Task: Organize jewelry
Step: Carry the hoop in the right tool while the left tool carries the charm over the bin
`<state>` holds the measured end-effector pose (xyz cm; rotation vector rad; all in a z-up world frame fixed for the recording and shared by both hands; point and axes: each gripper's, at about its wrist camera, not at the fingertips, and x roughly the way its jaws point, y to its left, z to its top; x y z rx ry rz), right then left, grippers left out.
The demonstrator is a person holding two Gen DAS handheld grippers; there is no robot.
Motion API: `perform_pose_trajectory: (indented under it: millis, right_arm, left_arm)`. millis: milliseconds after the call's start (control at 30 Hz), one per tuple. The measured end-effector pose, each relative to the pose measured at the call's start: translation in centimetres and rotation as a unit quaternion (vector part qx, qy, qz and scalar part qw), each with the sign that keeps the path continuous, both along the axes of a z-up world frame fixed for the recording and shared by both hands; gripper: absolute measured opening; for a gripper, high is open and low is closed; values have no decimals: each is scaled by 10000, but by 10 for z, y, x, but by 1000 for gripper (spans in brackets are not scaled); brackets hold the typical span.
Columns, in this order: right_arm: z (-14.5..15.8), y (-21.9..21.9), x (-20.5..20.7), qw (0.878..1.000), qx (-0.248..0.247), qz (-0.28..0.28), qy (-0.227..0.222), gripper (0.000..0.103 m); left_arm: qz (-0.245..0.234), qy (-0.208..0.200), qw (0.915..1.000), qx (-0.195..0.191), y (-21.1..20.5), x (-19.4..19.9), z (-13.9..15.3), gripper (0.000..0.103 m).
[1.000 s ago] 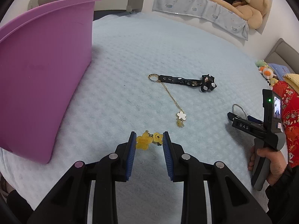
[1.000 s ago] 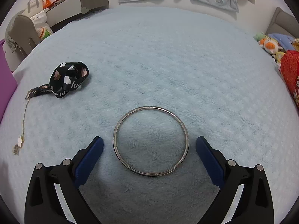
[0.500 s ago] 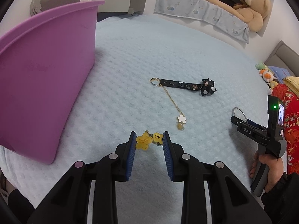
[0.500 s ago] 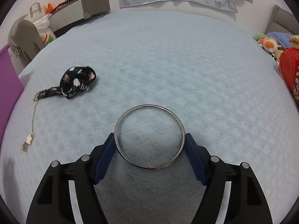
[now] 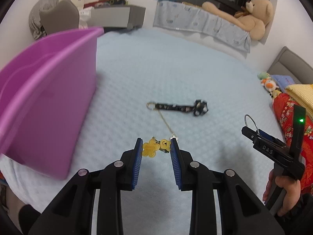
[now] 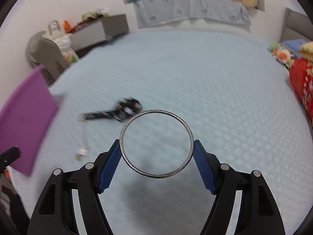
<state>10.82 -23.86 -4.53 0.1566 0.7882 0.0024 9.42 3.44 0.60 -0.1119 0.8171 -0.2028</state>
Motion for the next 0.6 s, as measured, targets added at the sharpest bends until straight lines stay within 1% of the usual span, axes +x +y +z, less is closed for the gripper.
perform_pose_trajectory:
  millis: [67, 200, 267, 333, 467, 600]
  right_arm:
    - [20, 14, -5, 9997, 70, 144, -163, 71]
    - [61, 52, -10, 9967, 190, 613, -503, 71]
    - [78, 73, -9, 9940, 269, 842, -650, 71]
    - [96, 98, -4, 9898, 425, 1118, -772, 71]
    - [121, 143, 6, 9810, 639, 1584, -926, 71]
    - [139, 195, 23, 9708, 759, 2077, -929, 71]
  left_arm:
    - [2, -114, 9999, -42, 6, -5, 16, 28]
    - [65, -399, 9992, -52, 24, -13, 51, 28]
    - [165, -518, 9985, -36, 40, -14, 69, 28]
    - [338, -620, 9975, -26, 61, -13, 85, 28]
    - [741, -821, 9938, 58, 107, -10, 111, 28]
    - [1200, -905, 9885, 160, 157, -3, 126, 28]
